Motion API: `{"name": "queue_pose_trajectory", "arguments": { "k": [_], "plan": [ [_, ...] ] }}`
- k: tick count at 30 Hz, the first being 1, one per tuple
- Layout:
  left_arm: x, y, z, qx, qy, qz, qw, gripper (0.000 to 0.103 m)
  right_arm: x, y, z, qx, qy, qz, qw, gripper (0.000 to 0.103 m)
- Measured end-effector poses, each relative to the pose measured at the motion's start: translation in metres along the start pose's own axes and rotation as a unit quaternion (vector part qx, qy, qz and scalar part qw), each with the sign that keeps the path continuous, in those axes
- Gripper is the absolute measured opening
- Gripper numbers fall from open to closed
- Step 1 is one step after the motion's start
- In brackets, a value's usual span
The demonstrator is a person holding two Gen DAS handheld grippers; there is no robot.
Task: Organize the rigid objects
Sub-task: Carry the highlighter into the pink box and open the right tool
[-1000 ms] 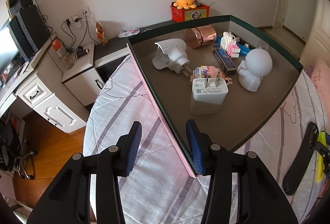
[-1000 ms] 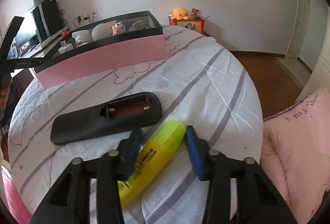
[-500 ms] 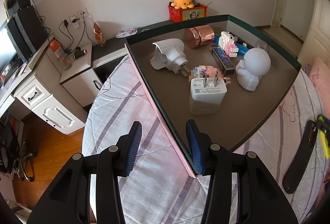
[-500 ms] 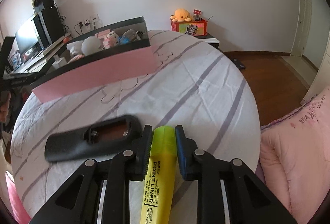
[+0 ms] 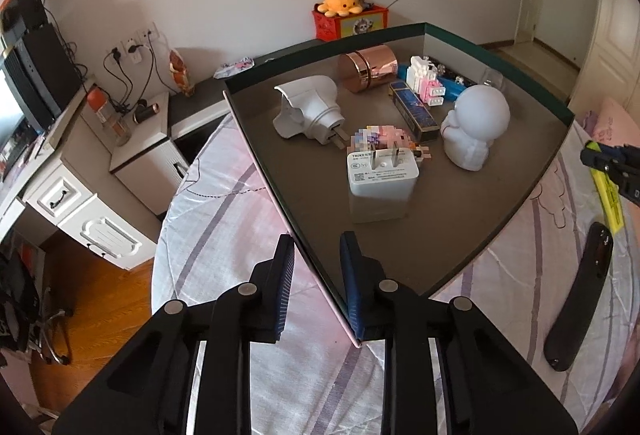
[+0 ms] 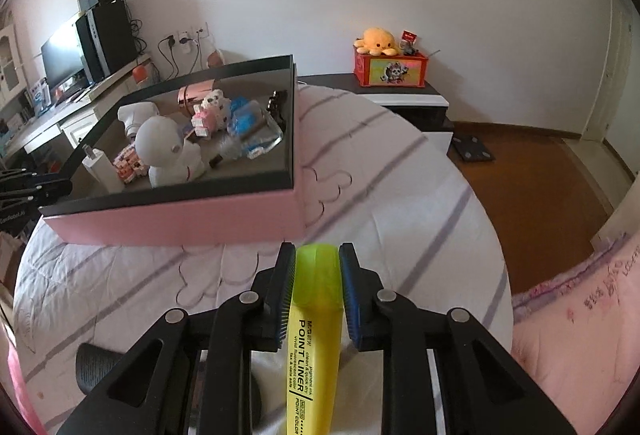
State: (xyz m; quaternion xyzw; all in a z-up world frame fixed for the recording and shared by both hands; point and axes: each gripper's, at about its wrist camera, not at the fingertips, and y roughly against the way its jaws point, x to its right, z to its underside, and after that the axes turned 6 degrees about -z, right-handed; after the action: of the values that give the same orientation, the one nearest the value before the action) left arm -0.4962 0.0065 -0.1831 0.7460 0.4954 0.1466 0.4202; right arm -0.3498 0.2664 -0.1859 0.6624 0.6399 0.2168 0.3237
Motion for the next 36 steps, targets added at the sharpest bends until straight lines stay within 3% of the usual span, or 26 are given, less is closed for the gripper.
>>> {"name": "queue_pose_trajectory", "arguments": {
  "k": [21, 36],
  "plan": [
    [0.002, -0.001, 0.001, -0.002, -0.012, -0.002, 0.9999, 0.023, -0.010, 0.017, -0.040, 0.038, 0.049, -0.012, 0.998, 0.021],
    [0.001, 0.000, 0.000, -0.003, -0.025, 0.003, 0.9997, 0.024, -0.069, 0.039, -0.097, 0.092, 0.121, -0.050, 0.987, 0.019]
  ]
}}
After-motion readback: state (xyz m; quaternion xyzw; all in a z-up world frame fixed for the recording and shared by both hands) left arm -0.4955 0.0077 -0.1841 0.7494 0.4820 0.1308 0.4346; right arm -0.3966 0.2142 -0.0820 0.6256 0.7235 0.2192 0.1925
